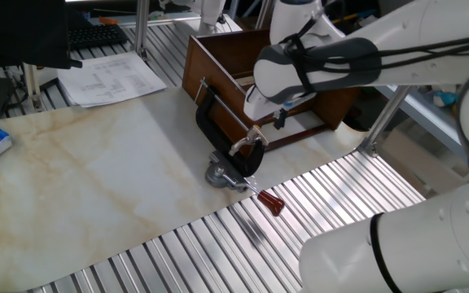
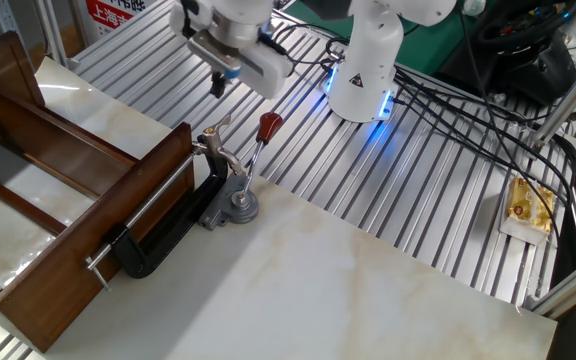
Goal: Turn off the water tap
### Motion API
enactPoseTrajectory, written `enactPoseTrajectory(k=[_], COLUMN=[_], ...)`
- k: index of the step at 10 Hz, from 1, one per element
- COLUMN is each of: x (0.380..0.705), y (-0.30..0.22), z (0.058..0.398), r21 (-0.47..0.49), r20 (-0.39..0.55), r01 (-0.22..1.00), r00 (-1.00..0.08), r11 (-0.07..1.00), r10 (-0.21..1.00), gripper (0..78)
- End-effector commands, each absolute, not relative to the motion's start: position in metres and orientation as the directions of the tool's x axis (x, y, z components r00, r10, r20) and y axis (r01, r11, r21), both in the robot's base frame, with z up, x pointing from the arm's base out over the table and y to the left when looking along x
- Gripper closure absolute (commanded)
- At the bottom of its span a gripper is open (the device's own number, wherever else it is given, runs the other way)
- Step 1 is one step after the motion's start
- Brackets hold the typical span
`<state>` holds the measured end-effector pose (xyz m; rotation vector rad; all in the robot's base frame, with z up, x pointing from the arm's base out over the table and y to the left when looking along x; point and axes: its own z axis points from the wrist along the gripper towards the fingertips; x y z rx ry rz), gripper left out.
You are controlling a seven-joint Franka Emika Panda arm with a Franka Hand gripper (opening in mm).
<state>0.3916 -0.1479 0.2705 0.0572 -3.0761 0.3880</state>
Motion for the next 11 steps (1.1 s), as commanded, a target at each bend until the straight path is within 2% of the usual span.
enactPoseTrajectory(k=[1,7,10,11], x=[0.393,0.399,0.400,0.401], y=[-0.153,-0.161,-0.169,-0.168], z=[0.265,0.234,0.219,0.212], r21=[-0.235,-0.199,-0.131,-0.069], r20=[0.058,0.053,0.052,0.060], r01=[-0.027,-0.048,-0.048,-0.034], r00=[-0.998,-0.998,-0.998,-0.998], r11=[0.972,0.979,0.990,0.997], r10=[-0.013,-0.038,-0.041,-0.029], gripper=[77.6,77.6,77.6,77.6])
